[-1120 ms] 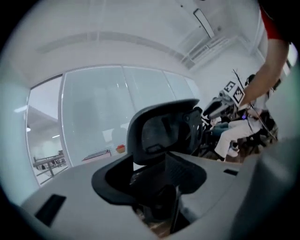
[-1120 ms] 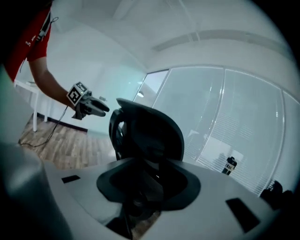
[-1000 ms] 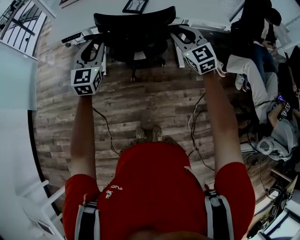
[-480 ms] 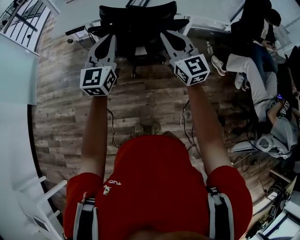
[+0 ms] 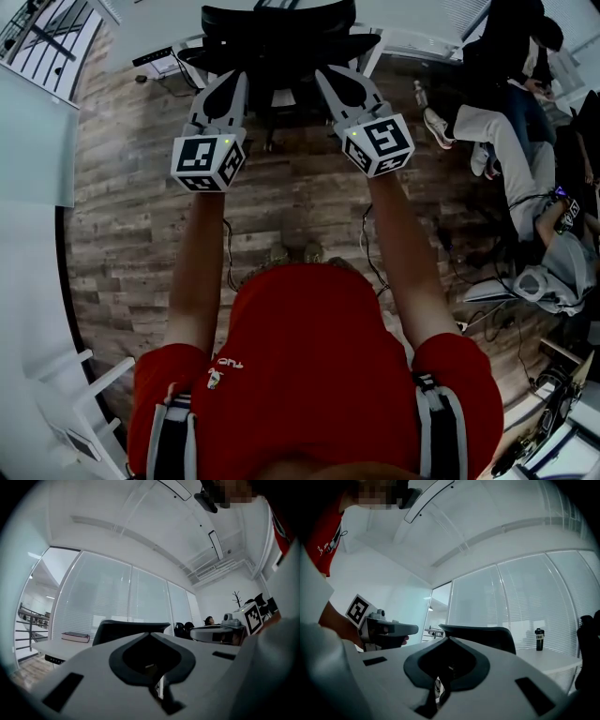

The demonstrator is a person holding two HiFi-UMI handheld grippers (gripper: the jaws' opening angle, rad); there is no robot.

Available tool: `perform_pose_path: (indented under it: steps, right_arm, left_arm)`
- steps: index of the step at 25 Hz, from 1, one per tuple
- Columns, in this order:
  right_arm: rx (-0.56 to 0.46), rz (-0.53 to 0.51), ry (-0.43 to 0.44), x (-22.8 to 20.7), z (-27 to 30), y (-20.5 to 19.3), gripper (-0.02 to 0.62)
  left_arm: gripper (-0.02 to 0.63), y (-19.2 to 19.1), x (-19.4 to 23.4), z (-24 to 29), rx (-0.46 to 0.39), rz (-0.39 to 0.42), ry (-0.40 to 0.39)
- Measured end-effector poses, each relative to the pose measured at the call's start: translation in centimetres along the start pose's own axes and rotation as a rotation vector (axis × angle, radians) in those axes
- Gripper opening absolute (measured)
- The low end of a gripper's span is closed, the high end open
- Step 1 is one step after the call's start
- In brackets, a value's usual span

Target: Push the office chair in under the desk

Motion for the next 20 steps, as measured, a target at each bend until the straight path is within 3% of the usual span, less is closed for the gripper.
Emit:
perform_pose_path:
  steps: [20]
  right_arm:
    - [-0.003, 0.01, -0.007, -0.12, -0.07, -0.09, 0.025]
  left_arm:
    - [0.009, 0.22, 0.2, 0.15, 0.0, 0.0, -0.02]
Point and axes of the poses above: the fingertips, and each gripper's own axes: z forward along the fingers, x to its left, y out of its top, the point moved 7 cm from there along -z, backward along the fingers, and after that the axes turned 10 degrees about -z, right-handed, at the moved point
